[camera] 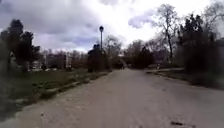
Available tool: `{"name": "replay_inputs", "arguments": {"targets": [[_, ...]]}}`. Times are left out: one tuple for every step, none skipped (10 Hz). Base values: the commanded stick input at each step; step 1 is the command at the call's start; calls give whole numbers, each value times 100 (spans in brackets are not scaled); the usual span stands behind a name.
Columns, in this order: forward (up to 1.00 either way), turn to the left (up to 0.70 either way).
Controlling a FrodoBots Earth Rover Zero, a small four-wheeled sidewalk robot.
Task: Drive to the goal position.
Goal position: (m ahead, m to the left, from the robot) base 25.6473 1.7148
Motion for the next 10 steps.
{"name": "replay_inputs", "arguments": {"targets": [[70, 0], [70, -14], [70, -27], [70, -27], [70, -16], [70, -1], [70, 0], [70, 0], [70, 0], [70, 0]]}}
